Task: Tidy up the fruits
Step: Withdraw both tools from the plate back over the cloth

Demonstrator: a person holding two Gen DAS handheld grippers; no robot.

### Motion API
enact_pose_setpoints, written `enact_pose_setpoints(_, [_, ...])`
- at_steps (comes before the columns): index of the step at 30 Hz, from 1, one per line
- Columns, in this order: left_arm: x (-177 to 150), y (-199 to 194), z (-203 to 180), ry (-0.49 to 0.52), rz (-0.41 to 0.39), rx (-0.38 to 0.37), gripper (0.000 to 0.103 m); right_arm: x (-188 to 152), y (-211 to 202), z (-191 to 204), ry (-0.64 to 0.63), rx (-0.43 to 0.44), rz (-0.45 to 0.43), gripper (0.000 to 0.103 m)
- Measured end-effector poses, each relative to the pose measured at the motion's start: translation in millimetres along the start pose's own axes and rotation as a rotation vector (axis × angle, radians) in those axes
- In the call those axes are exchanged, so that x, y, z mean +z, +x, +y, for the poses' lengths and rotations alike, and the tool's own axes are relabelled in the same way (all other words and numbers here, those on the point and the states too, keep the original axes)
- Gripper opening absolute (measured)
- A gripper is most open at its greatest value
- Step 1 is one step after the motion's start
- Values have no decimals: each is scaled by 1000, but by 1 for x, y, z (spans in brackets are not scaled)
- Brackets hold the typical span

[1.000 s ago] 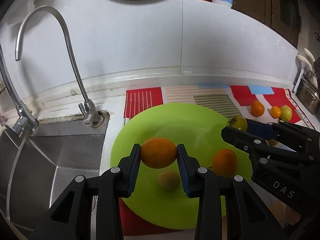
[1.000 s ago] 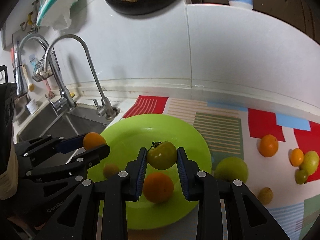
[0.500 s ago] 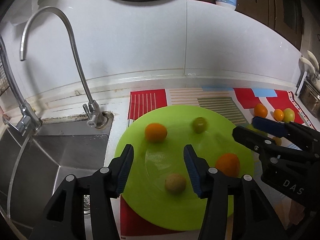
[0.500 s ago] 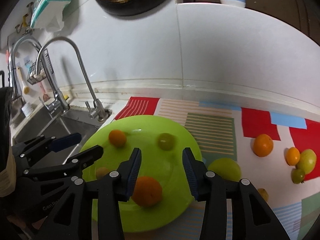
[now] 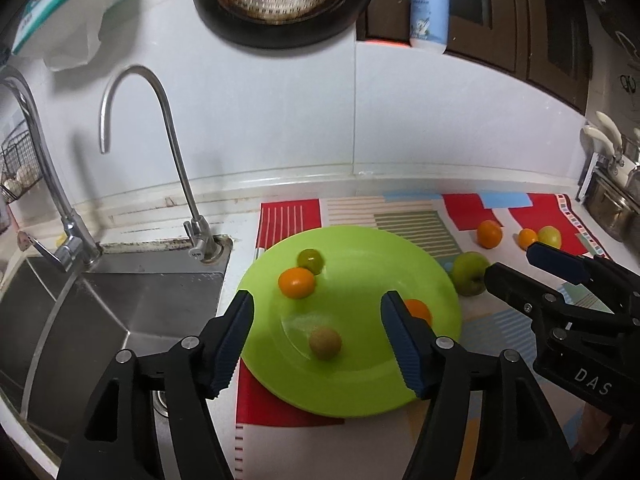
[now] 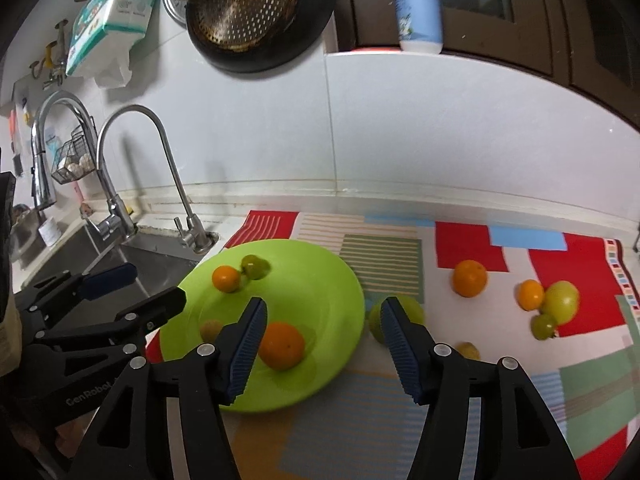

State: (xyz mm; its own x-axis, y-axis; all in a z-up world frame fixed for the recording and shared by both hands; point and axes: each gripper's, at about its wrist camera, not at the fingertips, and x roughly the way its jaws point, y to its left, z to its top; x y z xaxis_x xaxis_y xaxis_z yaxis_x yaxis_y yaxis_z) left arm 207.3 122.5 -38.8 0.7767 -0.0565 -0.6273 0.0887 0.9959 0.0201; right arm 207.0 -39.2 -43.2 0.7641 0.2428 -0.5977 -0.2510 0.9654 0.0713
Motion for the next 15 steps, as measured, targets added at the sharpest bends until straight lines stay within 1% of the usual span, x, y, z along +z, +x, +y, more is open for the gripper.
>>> enact_pose_setpoints(3, [-1, -13, -6, 4, -18, -3, 68, -3, -15, -4, 5, -17, -19, 65])
enact_pose_setpoints(15, [-3, -56, -40, 8, -77, -22, 73, -15, -67, -27, 26, -56, -70, 65])
